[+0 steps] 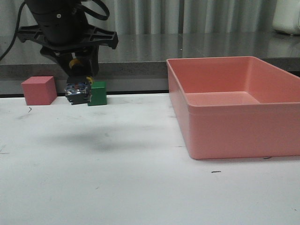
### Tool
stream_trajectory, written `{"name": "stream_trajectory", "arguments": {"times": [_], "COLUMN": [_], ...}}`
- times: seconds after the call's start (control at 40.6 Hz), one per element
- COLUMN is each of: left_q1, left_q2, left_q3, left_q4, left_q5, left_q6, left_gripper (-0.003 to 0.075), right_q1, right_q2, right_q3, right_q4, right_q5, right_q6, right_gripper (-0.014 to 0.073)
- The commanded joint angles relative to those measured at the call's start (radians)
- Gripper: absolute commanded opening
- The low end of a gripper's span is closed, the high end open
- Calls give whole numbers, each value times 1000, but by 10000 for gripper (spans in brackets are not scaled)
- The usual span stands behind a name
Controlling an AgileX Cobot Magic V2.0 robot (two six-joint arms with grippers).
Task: Place and stand button with both arms
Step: 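Lift the button with the left gripper and rotate it upright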
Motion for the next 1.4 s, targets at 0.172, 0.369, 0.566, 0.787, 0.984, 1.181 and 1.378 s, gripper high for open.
{"name": "stream_trajectory", "arguments": {"times": [0.172,0.369,0.566,0.787,0.984,1.181,1.378], "left_q1": [18,113,180,234,308,354,368], "left_q2": [-237,-337,-392,-392,-373,-290,-149], "left_q3": [269,488,711,844,899,979,1018], "left_q4": [83,92,154,209,209,189,143], "left_q5": [-437,-768,-1132,-1355,-1456,-1674,-1896], "left_q6": [-11,-11,-7,85,151,208,242], "left_gripper": [293,293,293,293,293,293,293], "right_q1": [-8,-8,-8,-8,-8,-8,-8], "right_q2": [-8,-8,-8,-8,-8,-8,-8], "right_q3": [-24,-24,-24,-24,-24,-24,-24], "right_q4": [18,18,18,18,18,18,18], "right_q5": [-65,-65,-65,-65,-65,-65,-65], "right_q6": [-8,-8,-8,-8,-8,-8,-8], "right_gripper": [423,423,423,423,423,423,423]}}
